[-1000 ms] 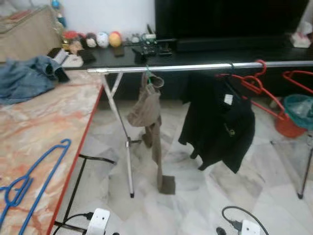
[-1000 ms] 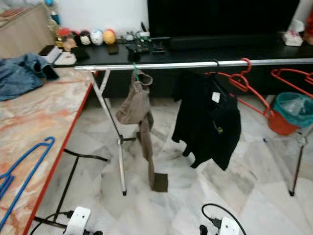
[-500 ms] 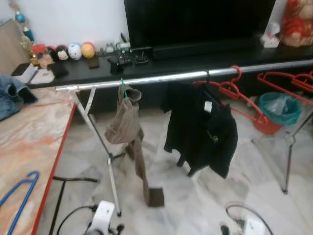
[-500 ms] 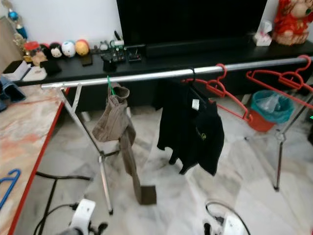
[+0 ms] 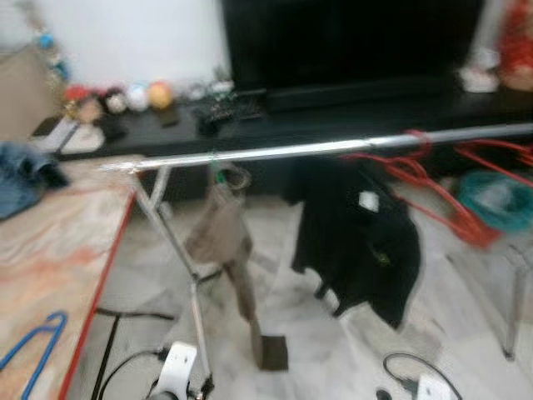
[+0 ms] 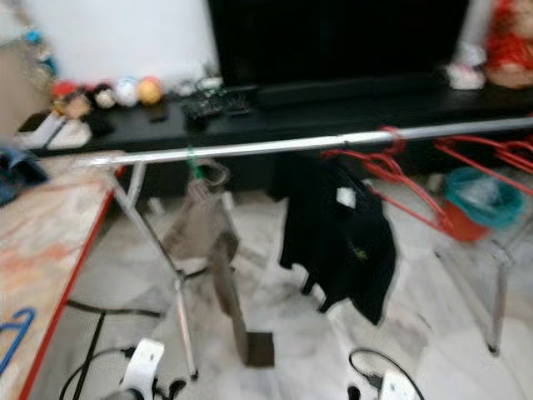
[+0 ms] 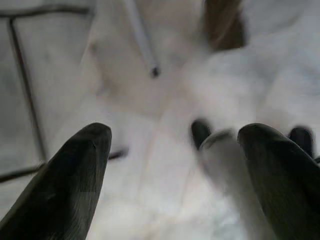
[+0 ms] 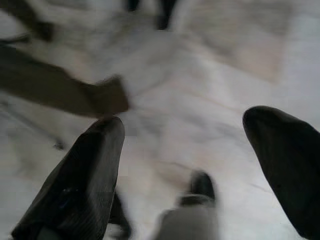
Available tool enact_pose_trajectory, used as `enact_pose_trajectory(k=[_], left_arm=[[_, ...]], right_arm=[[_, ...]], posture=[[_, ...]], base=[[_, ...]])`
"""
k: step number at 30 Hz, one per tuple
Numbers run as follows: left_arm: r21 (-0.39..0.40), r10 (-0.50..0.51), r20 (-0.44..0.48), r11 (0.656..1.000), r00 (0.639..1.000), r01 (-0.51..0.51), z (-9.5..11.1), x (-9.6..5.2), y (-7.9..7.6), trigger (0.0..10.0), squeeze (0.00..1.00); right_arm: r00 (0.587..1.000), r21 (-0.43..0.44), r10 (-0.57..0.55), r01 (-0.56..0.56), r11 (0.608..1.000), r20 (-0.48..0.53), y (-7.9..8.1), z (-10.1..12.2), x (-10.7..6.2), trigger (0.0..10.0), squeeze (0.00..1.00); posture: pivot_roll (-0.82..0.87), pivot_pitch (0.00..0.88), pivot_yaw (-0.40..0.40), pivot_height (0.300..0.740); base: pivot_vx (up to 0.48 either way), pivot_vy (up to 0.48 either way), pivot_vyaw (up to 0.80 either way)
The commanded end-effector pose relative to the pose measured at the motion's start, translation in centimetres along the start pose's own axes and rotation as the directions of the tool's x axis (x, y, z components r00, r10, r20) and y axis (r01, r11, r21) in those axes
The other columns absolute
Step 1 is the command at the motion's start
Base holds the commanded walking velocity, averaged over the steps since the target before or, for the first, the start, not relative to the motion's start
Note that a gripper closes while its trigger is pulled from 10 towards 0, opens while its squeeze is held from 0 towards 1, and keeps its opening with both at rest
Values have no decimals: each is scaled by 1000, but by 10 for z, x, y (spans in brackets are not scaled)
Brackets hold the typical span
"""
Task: Hang hanger
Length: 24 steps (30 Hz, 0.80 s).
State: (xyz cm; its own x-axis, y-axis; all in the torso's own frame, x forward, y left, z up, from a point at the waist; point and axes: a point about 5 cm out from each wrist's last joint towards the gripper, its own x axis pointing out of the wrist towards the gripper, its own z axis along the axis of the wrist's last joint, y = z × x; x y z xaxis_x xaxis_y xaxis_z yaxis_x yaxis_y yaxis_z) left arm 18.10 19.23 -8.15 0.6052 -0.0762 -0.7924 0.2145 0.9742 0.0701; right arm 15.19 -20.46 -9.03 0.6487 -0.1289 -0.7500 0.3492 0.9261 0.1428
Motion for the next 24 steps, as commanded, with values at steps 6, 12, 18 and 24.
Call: enact_pose_trajectory(k=[6, 12, 18, 24], left_arm=[[-4, -3, 41, 1000, 999, 4, 14, 3, -1, 10000, 0], [-8, -6, 50, 1000, 999, 6, 16, 4, -3, 10000, 0], [-20, -6, 68, 1000, 998, 8, 20, 5, -7, 10000, 0], [-26, 31, 119, 999, 992, -28, 27, 5, -4, 10000, 0]], right_arm=[[999, 14, -28, 28, 1000, -29, -9, -9, -4, 10000, 0], [999, 13, -27, 27, 1000, -29, -9, -8, -4, 10000, 0], [999, 1, -22, 22, 1000, -25, -11, -7, -4, 10000, 0], [999, -2, -21, 21, 1000, -24, -13, -7, -4, 10000, 0]], posture=[[-50, 0, 76, 740], [-49, 0, 68, 740], [-49, 0, 57, 740], [-45, 0, 54, 740]], base=[[262, 0, 0], [264, 0, 0], [266, 0, 0], [87, 0, 0]])
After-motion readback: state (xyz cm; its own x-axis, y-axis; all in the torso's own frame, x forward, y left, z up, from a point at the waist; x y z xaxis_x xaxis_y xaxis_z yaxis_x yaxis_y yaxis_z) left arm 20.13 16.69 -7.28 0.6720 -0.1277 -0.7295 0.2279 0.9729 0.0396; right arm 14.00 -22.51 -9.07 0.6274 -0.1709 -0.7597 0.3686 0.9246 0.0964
